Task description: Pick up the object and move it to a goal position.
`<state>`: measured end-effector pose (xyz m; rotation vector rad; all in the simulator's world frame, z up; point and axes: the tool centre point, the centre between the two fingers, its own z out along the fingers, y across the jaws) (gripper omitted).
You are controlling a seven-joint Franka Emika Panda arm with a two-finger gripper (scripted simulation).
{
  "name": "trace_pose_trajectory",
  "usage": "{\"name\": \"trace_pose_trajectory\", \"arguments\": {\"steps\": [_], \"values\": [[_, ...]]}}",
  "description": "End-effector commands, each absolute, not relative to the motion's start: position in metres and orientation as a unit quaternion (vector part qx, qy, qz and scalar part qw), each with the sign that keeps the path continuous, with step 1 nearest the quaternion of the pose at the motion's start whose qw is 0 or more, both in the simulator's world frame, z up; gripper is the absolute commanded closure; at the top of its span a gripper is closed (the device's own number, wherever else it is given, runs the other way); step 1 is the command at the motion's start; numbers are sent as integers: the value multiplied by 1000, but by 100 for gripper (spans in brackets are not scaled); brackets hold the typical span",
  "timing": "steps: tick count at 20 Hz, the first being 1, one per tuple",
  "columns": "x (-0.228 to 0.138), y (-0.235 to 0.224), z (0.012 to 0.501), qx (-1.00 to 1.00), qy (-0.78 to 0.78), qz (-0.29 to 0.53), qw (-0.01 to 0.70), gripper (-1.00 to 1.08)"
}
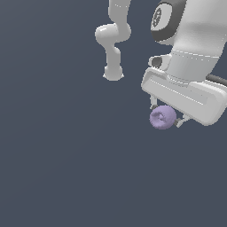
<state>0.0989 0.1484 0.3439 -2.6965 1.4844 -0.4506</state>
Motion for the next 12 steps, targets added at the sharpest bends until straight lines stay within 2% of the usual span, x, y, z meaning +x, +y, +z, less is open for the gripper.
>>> {"name": "trace_pose_trajectory", "arguments": {"steps": [1,12], "values": [[103,162,366,-859,488,-155,16,108],[116,207,432,-835,517,-186,17,108]]}}
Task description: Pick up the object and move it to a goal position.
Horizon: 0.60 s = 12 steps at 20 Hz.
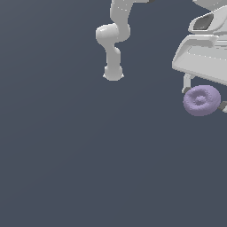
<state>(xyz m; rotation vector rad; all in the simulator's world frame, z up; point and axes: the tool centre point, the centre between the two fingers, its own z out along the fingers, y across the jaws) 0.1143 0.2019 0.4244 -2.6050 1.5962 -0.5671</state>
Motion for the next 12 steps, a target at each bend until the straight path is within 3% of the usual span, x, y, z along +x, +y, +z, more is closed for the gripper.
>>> {"name": "trace_pose_trajectory", "arguments": {"steps": [1,12], "values": [[117,210,437,-833,519,-188,17,108],[124,231,467,-822,532,-202,17,108]]}}
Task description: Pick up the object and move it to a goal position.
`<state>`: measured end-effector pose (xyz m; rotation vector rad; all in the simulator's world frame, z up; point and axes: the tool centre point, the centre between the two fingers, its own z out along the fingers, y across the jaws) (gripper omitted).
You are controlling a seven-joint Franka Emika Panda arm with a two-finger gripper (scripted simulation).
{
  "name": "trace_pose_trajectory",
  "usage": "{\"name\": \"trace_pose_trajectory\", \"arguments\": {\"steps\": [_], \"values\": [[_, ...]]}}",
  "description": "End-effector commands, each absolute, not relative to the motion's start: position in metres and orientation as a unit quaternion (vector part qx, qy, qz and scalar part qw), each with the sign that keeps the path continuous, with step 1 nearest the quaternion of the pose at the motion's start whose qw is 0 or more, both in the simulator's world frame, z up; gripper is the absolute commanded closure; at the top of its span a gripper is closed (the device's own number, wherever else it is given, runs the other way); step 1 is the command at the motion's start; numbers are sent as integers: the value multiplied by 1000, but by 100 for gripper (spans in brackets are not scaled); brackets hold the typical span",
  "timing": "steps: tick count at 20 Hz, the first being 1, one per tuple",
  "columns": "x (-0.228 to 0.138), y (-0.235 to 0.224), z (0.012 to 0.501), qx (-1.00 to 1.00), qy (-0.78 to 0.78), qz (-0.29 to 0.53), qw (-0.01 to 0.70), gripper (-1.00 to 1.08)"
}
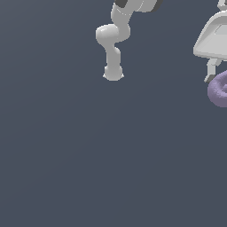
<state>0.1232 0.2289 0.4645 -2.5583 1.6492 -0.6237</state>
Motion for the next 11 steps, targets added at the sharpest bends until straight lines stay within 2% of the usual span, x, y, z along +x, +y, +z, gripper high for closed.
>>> {"name": "trace_pose_trajectory", "arguments": {"steps": [1,11], "values": [[124,231,469,-822,533,-203,17,108],[126,235,474,-820,535,-205,17,108]]}}
